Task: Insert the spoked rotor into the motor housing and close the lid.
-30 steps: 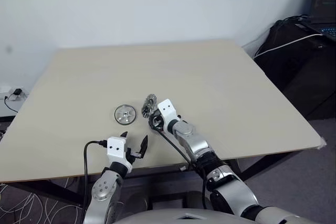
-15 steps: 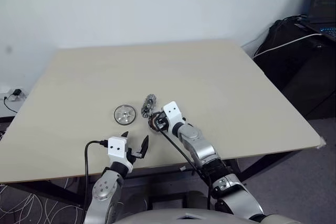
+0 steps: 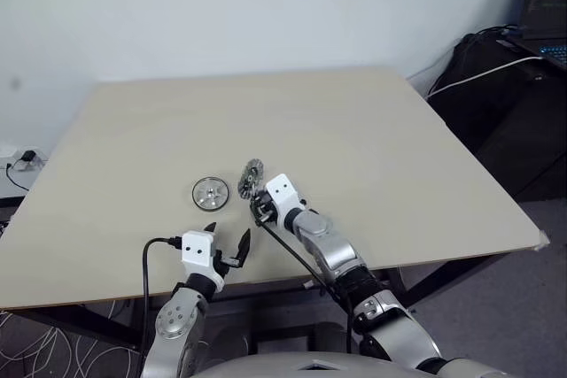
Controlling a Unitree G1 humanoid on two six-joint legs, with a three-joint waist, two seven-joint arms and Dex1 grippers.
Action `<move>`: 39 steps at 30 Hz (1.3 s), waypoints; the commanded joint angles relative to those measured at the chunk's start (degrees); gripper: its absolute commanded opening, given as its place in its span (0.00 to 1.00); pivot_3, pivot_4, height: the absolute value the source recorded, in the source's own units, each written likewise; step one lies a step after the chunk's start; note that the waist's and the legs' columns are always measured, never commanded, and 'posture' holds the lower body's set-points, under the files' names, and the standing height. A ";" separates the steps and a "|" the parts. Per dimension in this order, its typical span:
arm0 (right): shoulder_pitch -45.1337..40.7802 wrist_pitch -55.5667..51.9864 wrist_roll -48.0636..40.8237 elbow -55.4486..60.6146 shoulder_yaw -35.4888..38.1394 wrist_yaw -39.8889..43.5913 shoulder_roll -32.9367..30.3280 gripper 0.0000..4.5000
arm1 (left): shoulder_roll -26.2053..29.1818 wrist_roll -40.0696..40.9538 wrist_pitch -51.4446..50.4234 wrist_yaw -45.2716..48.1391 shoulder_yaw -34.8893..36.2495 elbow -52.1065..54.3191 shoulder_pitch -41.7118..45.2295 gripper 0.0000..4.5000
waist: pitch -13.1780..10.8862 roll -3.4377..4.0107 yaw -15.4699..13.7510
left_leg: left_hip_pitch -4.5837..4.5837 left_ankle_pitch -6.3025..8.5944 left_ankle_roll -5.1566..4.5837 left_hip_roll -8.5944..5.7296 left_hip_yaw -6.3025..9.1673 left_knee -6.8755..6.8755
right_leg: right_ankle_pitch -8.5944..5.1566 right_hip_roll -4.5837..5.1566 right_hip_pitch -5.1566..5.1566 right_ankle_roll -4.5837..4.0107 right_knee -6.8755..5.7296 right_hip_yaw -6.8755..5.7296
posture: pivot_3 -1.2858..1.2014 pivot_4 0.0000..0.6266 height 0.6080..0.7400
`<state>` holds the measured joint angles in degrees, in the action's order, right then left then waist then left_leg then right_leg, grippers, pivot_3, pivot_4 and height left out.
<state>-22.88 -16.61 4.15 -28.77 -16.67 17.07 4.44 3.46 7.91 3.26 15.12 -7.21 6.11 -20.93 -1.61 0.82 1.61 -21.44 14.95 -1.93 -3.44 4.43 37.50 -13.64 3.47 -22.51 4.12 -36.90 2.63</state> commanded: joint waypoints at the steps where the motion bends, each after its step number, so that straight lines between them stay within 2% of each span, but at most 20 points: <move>1: -1.79 0.75 0.27 -1.76 0.22 -0.31 0.78 0.00 | -0.10 0.46 0.92 0.13 0.18 2.03 0.39 1.00 | 0.00 0.00 0.02 | 0.00 0.00 0.00 0.00 0.00 0.00 | 0.00 0.00 0.00 0.00 0.00 0.00 | 0.52 0.00 1.00; 6: -2.40 1.56 0.25 -3.89 0.61 -0.47 0.87 0.00 | -0.13 0.37 1.00 0.04 0.13 2.08 0.25 1.00 | 0.04 0.03 0.15 | 0.07 0.00 0.01 0.00 0.00 0.00 | 0.00 0.00 0.06 0.00 -0.01 0.00 | 0.52 0.00 1.00; 18: 1.94 -1.02 -1.30 8.30 2.74 -0.48 -0.55 0.00 | -0.25 0.50 0.92 0.19 -0.01 1.68 0.56 1.00 | 0.05 0.05 0.09 | 0.05 0.00 0.00 0.00 0.00 -0.03 | -0.01 0.01 0.03 0.00 0.00 0.00 | 0.52 0.00 1.00; 27: 3.09 -2.37 -0.76 10.33 2.28 -0.81 -0.48 0.00 | -0.54 0.23 0.42 -0.79 0.38 1.72 0.58 1.00 | 0.05 0.05 0.07 | 0.06 0.00 0.00 0.00 0.00 -0.04 | -0.02 0.01 0.03 -0.01 0.00 0.00 | 0.52 0.00 1.00; 33: 6.47 -3.93 -1.36 17.30 2.04 0.36 -1.55 0.00 | -5.05 7.16 -1.76 -3.42 5.28 3.12 2.07 1.00 | 0.05 0.02 -0.27 | 0.04 0.00 0.01 0.01 0.02 -0.04 | -0.01 0.02 0.03 0.03 0.02 -0.01 | 0.52 0.00 1.00; 39: 14.16 -6.17 -4.19 29.23 4.10 3.12 -6.47 0.00 | -7.13 13.10 -5.89 -5.26 9.75 3.48 5.35 1.00 | 0.01 -0.08 -0.87 | -0.06 0.00 0.00 -0.02 0.03 -0.02 | -0.12 0.04 0.02 0.18 0.09 -0.04 | 0.52 0.00 1.00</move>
<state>-8.94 -22.61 1.45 -4.30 -13.91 19.45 -1.70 -3.28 19.42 -1.84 10.64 1.70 7.07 -16.82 -1.59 0.73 0.74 -21.51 14.95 -1.93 -3.45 4.45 37.49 -13.82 3.51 -22.49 4.40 -36.81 2.60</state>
